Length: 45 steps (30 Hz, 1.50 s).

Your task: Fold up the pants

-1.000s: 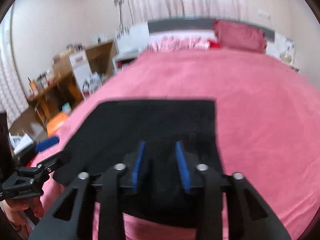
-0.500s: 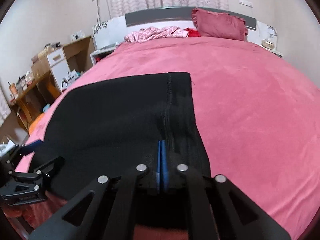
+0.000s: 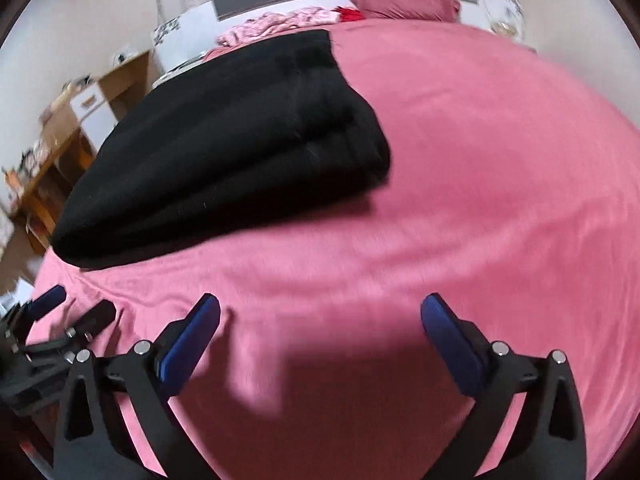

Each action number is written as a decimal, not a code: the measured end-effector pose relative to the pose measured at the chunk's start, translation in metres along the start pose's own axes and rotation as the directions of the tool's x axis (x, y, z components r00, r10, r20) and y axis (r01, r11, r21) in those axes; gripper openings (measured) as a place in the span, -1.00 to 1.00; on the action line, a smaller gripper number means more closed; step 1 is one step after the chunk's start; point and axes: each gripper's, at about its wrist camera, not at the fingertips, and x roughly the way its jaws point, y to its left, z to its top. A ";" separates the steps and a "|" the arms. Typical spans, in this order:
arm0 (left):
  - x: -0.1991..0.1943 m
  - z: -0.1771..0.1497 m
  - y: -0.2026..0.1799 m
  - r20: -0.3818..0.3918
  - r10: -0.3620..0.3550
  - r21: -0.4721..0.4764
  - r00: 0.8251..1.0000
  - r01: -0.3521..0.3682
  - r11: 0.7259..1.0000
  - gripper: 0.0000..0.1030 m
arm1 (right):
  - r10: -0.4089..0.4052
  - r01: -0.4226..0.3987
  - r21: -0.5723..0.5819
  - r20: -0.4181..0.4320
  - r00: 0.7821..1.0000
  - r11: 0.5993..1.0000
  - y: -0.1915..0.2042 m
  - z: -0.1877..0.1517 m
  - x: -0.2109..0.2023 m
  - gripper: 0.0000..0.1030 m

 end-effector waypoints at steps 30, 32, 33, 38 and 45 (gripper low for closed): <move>-0.129 -0.018 0.029 0.234 0.058 -0.101 0.971 -0.035 0.994 0.94 | -0.084 0.102 -0.114 0.154 0.985 0.988 0.043 -0.024 -0.112 0.97; -0.131 -0.018 0.029 0.238 0.068 -0.104 0.969 -0.044 0.994 0.94 | -0.087 0.109 -0.122 0.173 0.981 0.987 0.047 -0.022 -0.116 0.97; -0.132 -0.017 0.030 0.237 0.072 -0.102 0.969 -0.049 0.994 0.94 | -0.089 0.112 -0.125 0.181 0.979 0.986 0.048 -0.022 -0.118 0.97; -0.137 -0.017 0.028 0.239 0.090 -0.091 0.967 -0.070 0.993 0.94 | -0.077 0.104 -0.140 0.186 0.979 0.985 0.052 -0.023 -0.121 0.97; -0.140 -0.016 0.031 0.227 0.046 -0.124 0.973 -0.018 0.992 0.94 | -0.065 0.093 -0.143 0.193 0.979 0.985 0.056 -0.022 -0.123 0.97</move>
